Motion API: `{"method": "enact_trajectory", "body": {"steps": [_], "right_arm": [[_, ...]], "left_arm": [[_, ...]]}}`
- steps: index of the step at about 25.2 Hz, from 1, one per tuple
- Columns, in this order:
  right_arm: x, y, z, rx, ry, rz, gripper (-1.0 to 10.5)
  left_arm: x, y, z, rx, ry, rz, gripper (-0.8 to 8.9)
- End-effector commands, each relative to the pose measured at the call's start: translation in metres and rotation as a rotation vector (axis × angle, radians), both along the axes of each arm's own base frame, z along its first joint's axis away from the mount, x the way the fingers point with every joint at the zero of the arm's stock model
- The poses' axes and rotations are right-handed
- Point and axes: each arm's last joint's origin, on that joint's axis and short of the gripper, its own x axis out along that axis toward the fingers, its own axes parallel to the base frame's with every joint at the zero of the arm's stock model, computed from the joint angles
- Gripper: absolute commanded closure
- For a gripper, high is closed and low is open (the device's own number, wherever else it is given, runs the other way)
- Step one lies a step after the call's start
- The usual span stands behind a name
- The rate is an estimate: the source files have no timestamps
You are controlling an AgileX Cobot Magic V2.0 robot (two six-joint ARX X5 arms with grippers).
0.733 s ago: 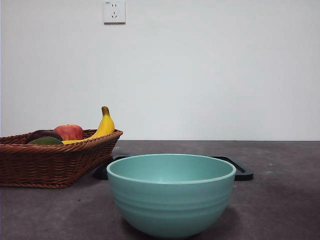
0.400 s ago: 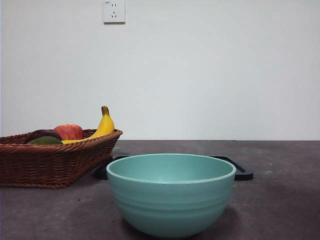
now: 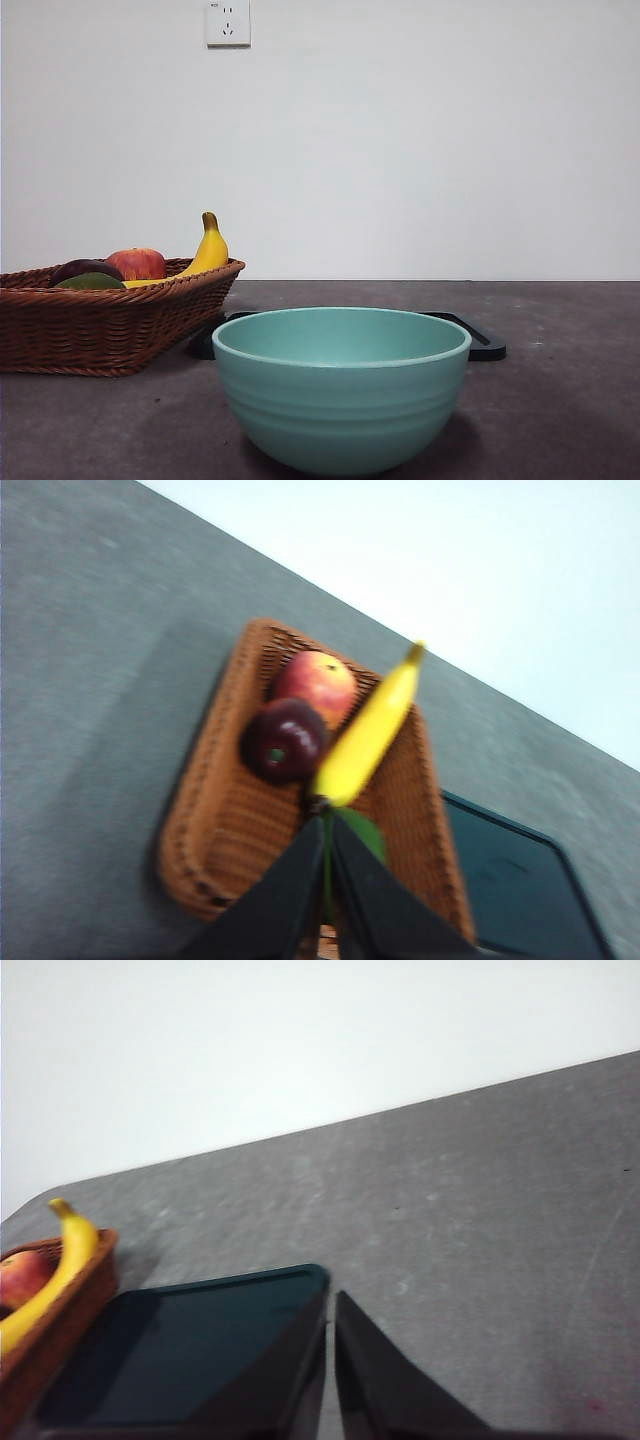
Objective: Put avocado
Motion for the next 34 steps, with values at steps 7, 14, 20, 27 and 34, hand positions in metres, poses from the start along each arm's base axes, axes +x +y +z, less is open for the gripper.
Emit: {"method": "enact_trajectory", "body": {"steps": [7, 14, 20, 27, 34], "right_arm": [[0.011, 0.006, 0.063, -0.116, 0.174, 0.216, 9.4], [0.025, 0.016, 0.092, -0.158, 0.356, 0.442, 9.4], [0.031, 0.036, 0.096, -0.219, 0.487, 0.648, 9.4], [0.027, 0.056, 0.088, -0.303, 0.551, 0.825, 9.4], [0.029, 0.057, 0.089, -0.293, 0.547, 0.821, 7.2]], "left_arm": [[0.004, -0.004, 0.064, 0.144, 0.093, -0.214, 8.04], [0.017, -0.011, 0.088, 0.169, 0.23, -0.436, 8.04], [0.02, -0.021, 0.093, 0.191, 0.362, -0.628, 8.04], [0.012, -0.029, 0.089, 0.202, 0.421, -0.746, 8.04], [0.012, -0.029, 0.089, 0.196, 0.421, -0.74, 6.03]]}}
